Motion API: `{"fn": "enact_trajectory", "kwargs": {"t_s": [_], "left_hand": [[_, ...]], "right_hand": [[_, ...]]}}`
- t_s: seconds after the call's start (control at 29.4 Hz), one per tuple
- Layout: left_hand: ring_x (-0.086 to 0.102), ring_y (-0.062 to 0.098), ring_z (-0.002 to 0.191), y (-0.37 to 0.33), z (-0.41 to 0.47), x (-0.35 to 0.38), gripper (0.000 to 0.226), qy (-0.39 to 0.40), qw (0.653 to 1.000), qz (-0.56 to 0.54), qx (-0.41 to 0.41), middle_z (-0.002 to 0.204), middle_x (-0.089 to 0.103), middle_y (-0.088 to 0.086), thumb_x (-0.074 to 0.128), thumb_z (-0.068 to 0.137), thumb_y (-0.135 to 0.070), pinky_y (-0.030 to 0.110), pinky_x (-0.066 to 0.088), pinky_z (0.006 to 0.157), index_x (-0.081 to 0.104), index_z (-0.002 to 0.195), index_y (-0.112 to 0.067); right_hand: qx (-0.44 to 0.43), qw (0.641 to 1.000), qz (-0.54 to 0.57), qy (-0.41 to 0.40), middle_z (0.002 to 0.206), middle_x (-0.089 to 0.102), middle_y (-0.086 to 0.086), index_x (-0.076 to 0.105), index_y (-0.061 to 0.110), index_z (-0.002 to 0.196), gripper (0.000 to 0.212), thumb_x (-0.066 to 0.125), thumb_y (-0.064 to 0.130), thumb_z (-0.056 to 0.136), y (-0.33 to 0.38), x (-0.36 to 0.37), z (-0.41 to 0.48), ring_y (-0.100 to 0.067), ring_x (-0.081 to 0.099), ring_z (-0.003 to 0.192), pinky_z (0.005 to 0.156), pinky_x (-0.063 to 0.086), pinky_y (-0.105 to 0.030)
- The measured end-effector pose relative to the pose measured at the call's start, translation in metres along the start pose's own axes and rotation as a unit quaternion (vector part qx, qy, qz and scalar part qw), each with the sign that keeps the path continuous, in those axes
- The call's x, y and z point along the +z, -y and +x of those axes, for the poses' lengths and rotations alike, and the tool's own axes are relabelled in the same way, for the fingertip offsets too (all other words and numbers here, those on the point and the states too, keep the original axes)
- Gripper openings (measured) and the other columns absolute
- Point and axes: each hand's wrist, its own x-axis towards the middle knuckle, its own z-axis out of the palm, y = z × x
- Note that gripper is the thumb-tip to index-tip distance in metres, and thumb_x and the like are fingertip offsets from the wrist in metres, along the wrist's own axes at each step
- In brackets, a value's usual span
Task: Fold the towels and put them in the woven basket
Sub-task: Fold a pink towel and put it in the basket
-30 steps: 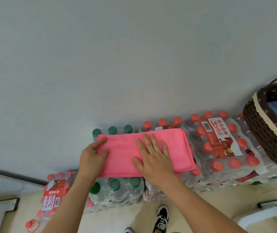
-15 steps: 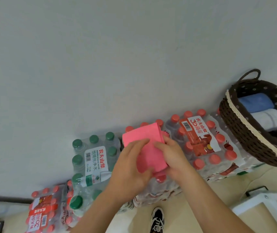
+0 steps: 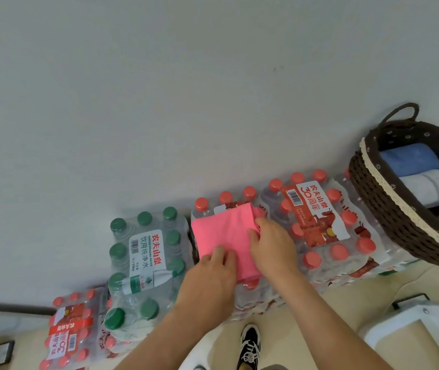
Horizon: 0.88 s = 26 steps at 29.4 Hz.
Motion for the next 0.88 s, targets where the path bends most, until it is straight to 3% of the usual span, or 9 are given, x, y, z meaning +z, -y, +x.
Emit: {"fn": "enact_trajectory", "kwargs": {"t_s": [0.14,0.2,0.31,0.41,0.54,0.71,0.82,0.88], "left_hand": [[0.054,0.026,0.081,-0.032,-0.010,-0.010,0.032,0.062,0.979,-0.196,-0.012,0.100,0.049,0.001,0.052,0.076,-0.027,0.038,0.047,0.070,0.051,0.106,-0.018],[0.055,0.019,0.084,-0.025,-0.012,-0.010,0.036,-0.022,0.963,-0.269,-0.022,0.099,0.055,-0.002,0.052,0.074,-0.032,0.033,0.049,0.072,0.057,0.109,-0.022],[0.051,0.023,0.095,0.012,-0.003,0.000,0.049,-0.186,0.959,-0.194,-0.083,0.111,0.058,0.002,0.050,0.072,-0.027,0.032,0.045,0.083,0.060,0.120,-0.019],[0.051,0.022,0.099,0.036,0.004,0.005,0.051,-0.153,0.955,-0.210,-0.144,0.112,0.058,-0.002,0.055,0.082,-0.033,0.033,0.041,0.086,0.049,0.132,-0.028],[0.057,0.018,0.096,0.040,0.006,0.015,0.041,-0.116,0.947,-0.246,-0.173,0.103,0.064,-0.009,0.059,0.087,-0.043,0.039,0.046,0.081,0.053,0.126,-0.031],[0.060,0.017,0.089,0.038,0.004,0.020,0.037,-0.125,0.955,-0.196,-0.183,0.092,0.065,-0.009,0.055,0.088,-0.049,0.033,0.033,0.073,0.054,0.119,-0.030],[0.065,0.022,0.088,0.034,0.005,0.017,0.049,-0.081,0.962,-0.197,-0.172,0.095,0.069,-0.003,0.052,0.088,-0.055,0.033,0.045,0.069,0.045,0.128,-0.028],[0.066,0.025,0.089,0.031,0.005,0.013,0.050,-0.030,0.968,-0.165,-0.187,0.096,0.068,0.000,0.048,0.086,-0.061,0.034,0.050,0.069,0.042,0.123,-0.027]], "right_hand": [[-0.104,0.988,-0.070,0.085,0.105,0.064,-0.008,0.058,0.013,0.101,0.016,0.047,0.019,0.092,-0.002,-0.011,0.009,-0.032,0.057,0.102,0.078,0.045,-0.039],[-0.130,0.982,-0.106,0.085,0.102,0.065,-0.008,0.055,0.014,0.098,0.014,0.044,0.020,0.092,-0.002,-0.013,0.011,-0.033,0.059,0.099,0.076,0.045,-0.041],[-0.152,0.983,-0.087,0.054,0.096,0.064,-0.009,0.053,0.012,0.096,0.013,0.042,0.019,0.094,-0.005,-0.006,0.008,-0.033,0.059,0.090,0.070,0.042,-0.041],[-0.159,0.986,-0.046,0.017,0.091,0.064,-0.010,0.055,0.009,0.098,0.012,0.044,0.013,0.094,-0.012,0.005,0.004,-0.033,0.058,0.083,0.068,0.043,-0.042],[-0.153,0.987,-0.024,-0.033,0.094,0.064,-0.010,0.057,0.007,0.110,0.020,0.048,0.006,0.091,-0.018,0.018,0.001,-0.032,0.059,0.082,0.071,0.048,-0.043],[-0.105,0.991,-0.052,-0.057,0.102,0.060,-0.010,0.057,0.011,0.114,0.024,0.050,0.018,0.092,-0.018,0.023,0.001,-0.032,0.058,0.089,0.071,0.049,-0.044],[-0.080,0.993,-0.083,-0.028,0.112,0.055,-0.007,0.053,0.017,0.124,0.034,0.047,0.033,0.095,-0.020,0.017,0.000,-0.029,0.052,0.100,0.077,0.047,-0.045],[-0.090,0.993,-0.076,0.031,0.120,0.050,-0.003,0.048,0.022,0.130,0.043,0.038,0.045,0.096,-0.023,0.006,0.002,-0.027,0.048,0.107,0.085,0.046,-0.045]]}}
